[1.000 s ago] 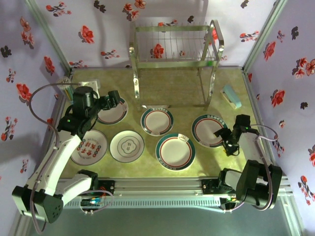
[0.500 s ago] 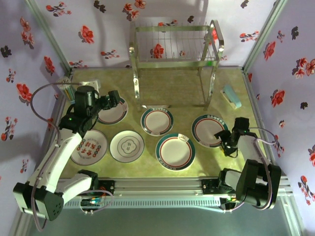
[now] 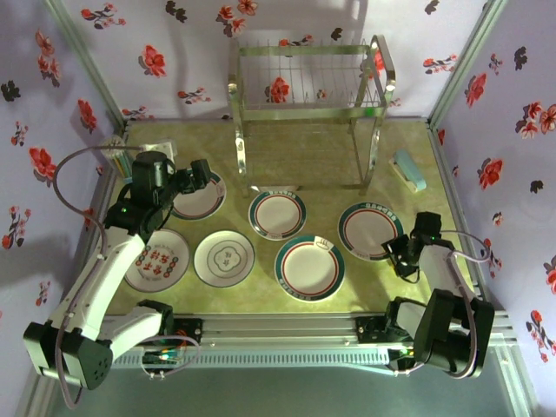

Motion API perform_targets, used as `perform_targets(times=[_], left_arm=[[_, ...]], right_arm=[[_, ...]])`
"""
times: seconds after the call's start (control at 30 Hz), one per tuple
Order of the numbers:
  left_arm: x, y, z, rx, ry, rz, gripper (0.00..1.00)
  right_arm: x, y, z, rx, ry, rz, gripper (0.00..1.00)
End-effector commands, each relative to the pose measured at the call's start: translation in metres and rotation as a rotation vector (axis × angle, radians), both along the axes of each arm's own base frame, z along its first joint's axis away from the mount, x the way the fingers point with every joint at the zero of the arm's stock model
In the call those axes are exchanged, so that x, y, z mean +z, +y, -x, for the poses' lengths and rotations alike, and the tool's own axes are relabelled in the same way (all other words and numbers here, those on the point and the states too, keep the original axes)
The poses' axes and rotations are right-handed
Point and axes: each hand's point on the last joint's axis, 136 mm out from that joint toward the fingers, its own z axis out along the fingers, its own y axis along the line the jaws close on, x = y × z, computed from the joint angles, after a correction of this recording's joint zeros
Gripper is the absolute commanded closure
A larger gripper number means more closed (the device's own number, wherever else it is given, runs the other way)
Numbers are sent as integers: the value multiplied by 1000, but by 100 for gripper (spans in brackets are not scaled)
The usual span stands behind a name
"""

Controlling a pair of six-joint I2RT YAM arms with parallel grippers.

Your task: Load the plates into the dish rack

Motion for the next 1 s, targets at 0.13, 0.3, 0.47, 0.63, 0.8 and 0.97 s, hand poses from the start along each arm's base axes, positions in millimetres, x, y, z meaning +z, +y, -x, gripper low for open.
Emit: perform_targets(times=[0.13,0.3,0.47,0.63,0.8,0.97], left_arm=[[2,6,-2,37,-3,11,0],[1,7,-2,41,1,11,0],[1,7,-3,41,0,12,0],[1,8,-3,44,1,11,0],[-2,9,-2,44,6,10,0],[-2,11,-1,47,5,8,0]], right_arm=[[3,4,-15,-5,-94,-37,53],[7,7,-22,4,-139,-57,58],[9,8,-27,15,-168,-63,60],[11,8,-32,16,-193,-71,63],[7,8,-31,12,-185,-70,63],[2,7,-28,8,-172,-69,64]])
